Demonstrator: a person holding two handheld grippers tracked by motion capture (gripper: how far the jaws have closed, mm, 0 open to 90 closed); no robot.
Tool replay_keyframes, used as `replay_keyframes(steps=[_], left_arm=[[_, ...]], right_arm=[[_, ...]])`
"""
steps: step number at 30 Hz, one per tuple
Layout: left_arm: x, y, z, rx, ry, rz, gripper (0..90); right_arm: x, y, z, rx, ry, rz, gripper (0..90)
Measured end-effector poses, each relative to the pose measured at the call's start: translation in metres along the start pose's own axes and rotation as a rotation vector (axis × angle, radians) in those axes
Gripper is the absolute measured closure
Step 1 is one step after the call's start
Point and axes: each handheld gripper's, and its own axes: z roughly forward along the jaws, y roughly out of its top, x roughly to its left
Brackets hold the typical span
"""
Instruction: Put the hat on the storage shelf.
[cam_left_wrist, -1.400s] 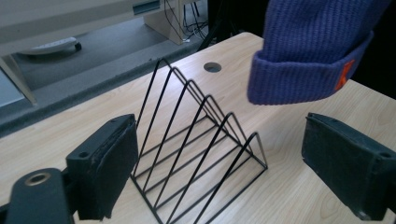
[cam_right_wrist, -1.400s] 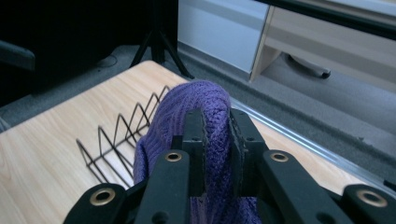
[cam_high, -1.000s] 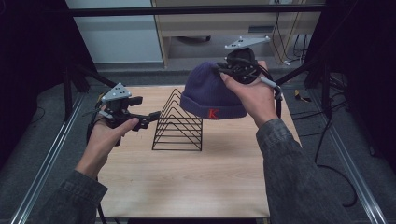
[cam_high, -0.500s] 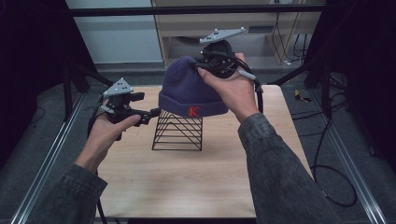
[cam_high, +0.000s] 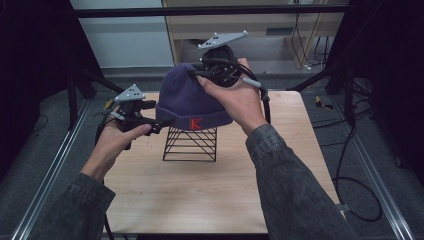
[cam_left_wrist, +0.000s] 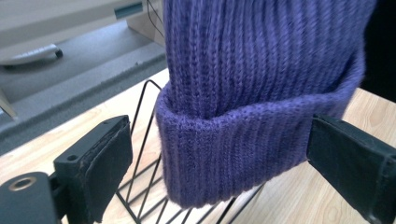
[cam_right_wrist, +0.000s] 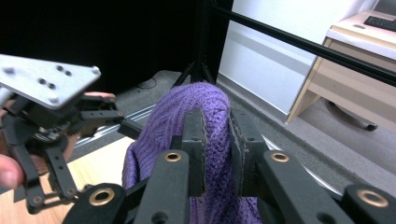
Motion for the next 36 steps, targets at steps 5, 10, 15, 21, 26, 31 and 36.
replay_keyframes(steps=[5,10,15,21,26,31,36], left_arm=[[0.001,-0.011,0.009,0.025,-0.040,-0.022,5.9],[-0.004,-0.010,0.014,0.035,-0.074,-0.011,10.1],[-0.003,-0.009,0.014,0.041,-0.057,-0.021,42.2],[0.000,-0.006,0.007,0.010,0.008,-0.035,66.3],[0.001,-0.004,0.004,-0.003,0.052,-0.037,68.7],[0.004,-0.004,0.002,-0.016,0.096,-0.048,68.7],[0.008,-0.004,0.004,-0.009,0.106,-0.061,68.6]], right_arm=[[0.003,0.000,0.002,0.000,0.011,-0.002,78.2],[0.005,-0.001,0.005,0.001,0.022,-0.001,78.1],[0.004,-0.001,0.005,0.003,0.019,-0.003,78.1],[-0.006,-0.004,0.006,0.017,0.002,0.008,77.8],[-0.014,-0.007,0.009,0.025,-0.024,0.006,77.5],[-0.019,-0.012,0.014,0.046,-0.041,0.002,77.2],[-0.020,-0.013,0.018,0.058,-0.044,0.009,77.0]])
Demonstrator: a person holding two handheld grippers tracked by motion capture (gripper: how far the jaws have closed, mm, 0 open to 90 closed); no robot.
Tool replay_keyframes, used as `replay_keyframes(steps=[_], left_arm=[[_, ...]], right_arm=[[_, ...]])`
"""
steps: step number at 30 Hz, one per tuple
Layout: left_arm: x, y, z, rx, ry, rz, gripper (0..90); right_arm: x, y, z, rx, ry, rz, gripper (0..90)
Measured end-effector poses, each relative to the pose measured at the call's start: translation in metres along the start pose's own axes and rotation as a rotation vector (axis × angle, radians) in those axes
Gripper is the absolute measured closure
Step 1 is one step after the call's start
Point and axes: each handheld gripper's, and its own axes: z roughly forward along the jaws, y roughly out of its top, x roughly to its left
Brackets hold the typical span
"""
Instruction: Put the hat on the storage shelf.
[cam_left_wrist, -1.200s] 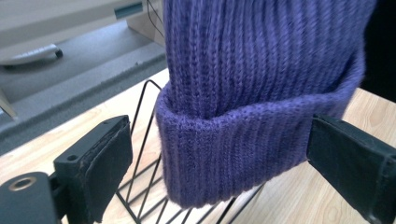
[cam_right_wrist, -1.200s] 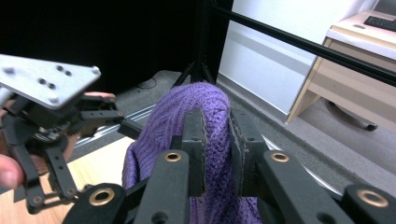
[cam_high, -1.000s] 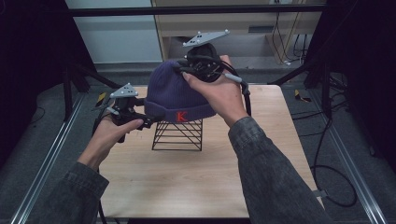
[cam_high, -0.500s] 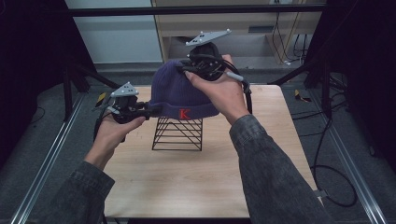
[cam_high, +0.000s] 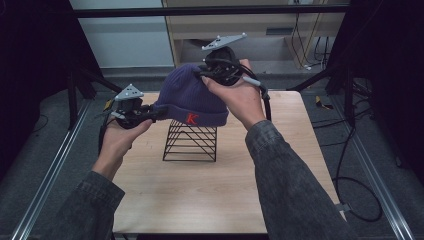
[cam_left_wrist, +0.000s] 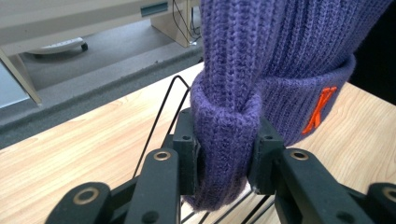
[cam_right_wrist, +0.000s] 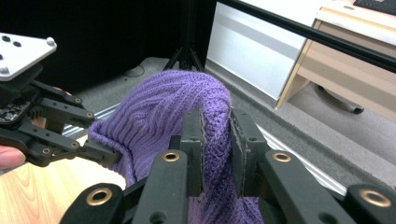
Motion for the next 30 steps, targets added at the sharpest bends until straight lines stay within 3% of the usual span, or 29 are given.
replay_keyframes(steps=[5,17,30], left_arm=[[-0.001,-0.003,-0.004,0.014,0.008,0.019,68.7],[0.007,-0.017,0.002,0.042,0.017,-0.005,68.7],[0.009,-0.029,0.009,0.063,0.002,-0.001,68.7]], right_arm=[[0.001,-0.002,0.005,0.014,0.001,0.004,76.8],[0.001,-0.021,0.022,0.057,0.003,0.024,76.4],[0.009,-0.029,0.023,0.072,0.032,0.015,75.9]])
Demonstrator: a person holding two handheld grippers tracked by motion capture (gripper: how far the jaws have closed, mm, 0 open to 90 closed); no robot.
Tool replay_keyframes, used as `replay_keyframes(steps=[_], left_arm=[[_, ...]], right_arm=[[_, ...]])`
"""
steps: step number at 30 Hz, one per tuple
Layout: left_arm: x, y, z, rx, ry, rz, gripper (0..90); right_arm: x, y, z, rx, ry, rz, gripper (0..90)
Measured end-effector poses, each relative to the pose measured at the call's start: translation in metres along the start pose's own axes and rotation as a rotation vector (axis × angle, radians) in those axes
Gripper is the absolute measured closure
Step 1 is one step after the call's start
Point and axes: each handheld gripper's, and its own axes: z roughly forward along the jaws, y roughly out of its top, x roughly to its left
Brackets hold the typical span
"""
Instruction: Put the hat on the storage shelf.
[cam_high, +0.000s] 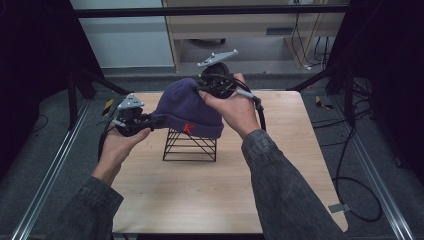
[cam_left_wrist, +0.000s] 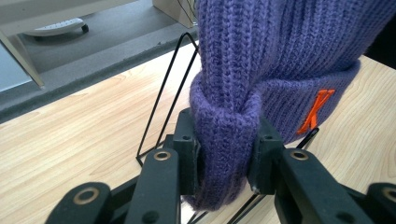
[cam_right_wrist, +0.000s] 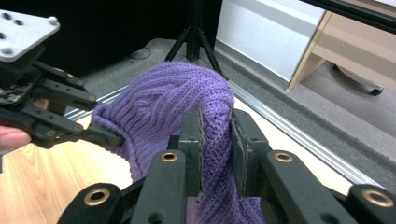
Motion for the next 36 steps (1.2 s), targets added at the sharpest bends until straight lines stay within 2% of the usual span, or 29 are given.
replay_keyframes(steps=[6,12,15,20,36], left_arm=[[0.000,-0.006,0.005,0.016,0.005,0.012,68.8],[0.001,-0.016,0.010,0.020,-0.001,0.003,68.8],[0.001,-0.020,0.014,0.021,0.015,0.039,68.9],[0.003,-0.028,0.020,0.024,0.004,0.013,68.9],[0.002,-0.038,0.021,0.031,0.004,0.022,68.9]], right_arm=[[0.002,-0.008,0.003,0.019,0.006,-0.007,75.6],[0.003,-0.014,0.006,0.042,0.014,-0.014,75.4],[0.006,-0.016,0.008,0.055,0.012,-0.020,75.3],[0.010,-0.025,0.013,0.070,0.020,-0.022,75.2],[0.013,-0.031,0.016,0.075,0.032,-0.026,75.1]])
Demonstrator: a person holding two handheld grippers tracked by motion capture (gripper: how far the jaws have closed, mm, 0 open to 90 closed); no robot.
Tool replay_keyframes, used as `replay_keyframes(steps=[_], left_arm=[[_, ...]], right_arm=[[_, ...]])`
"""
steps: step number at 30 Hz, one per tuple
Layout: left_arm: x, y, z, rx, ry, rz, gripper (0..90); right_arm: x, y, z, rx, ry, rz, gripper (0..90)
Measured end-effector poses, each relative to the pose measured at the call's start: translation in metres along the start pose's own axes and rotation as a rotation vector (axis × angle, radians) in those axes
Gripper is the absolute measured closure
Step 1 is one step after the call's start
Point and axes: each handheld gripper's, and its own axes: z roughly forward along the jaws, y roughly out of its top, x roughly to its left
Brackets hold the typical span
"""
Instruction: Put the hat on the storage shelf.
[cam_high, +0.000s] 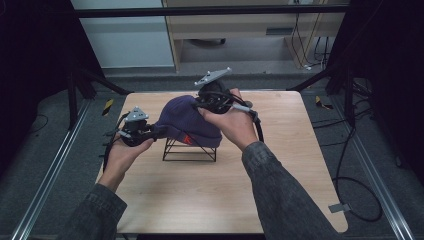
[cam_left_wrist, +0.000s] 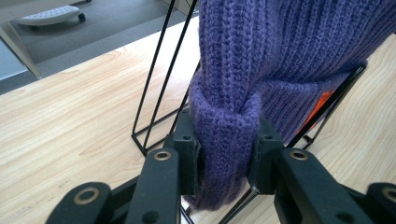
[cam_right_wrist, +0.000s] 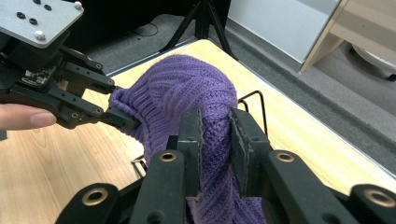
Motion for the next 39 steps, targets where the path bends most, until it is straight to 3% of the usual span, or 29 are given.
replay_keyframes(steps=[11,29,39], left_arm=[[0.003,-0.015,0.004,0.013,-0.006,-0.019,68.3],[0.008,-0.047,0.013,0.051,-0.022,-0.054,66.8],[0.009,-0.055,0.016,0.042,-0.013,-0.078,62.2]], right_arm=[[0.005,-0.004,0.008,0.010,0.024,-0.004,75.2],[0.021,-0.012,0.036,0.064,0.049,-0.038,77.7],[0.025,-0.013,0.040,0.091,0.055,-0.049,79.1]])
